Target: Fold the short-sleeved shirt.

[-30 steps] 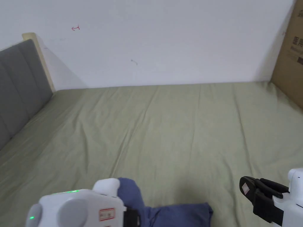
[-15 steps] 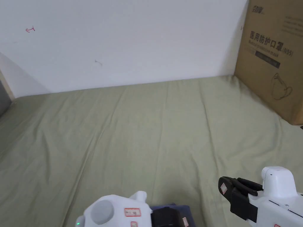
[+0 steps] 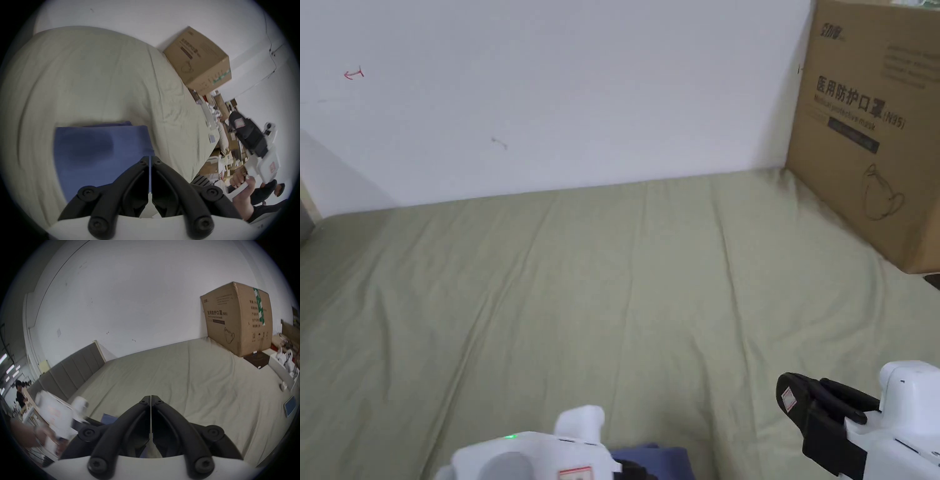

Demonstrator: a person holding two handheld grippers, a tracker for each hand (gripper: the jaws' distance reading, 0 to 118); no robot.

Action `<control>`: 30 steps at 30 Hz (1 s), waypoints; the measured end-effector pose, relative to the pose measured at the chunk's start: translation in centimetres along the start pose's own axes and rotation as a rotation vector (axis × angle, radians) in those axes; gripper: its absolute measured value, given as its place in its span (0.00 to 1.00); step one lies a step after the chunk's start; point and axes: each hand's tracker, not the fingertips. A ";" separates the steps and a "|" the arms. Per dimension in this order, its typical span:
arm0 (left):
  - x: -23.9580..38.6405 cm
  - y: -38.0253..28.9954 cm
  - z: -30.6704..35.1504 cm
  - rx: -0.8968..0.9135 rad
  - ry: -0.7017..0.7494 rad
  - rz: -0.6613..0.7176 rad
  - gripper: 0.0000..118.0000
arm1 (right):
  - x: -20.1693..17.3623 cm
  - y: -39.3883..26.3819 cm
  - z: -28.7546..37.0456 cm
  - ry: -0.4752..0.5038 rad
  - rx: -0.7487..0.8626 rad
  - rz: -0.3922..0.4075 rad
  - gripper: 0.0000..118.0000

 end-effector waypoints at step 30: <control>3.6 -0.3 21.3 1.168 0.649 -0.268 0.01 | -9.5 7.8 2.6 -0.048 0.476 0.276 0.01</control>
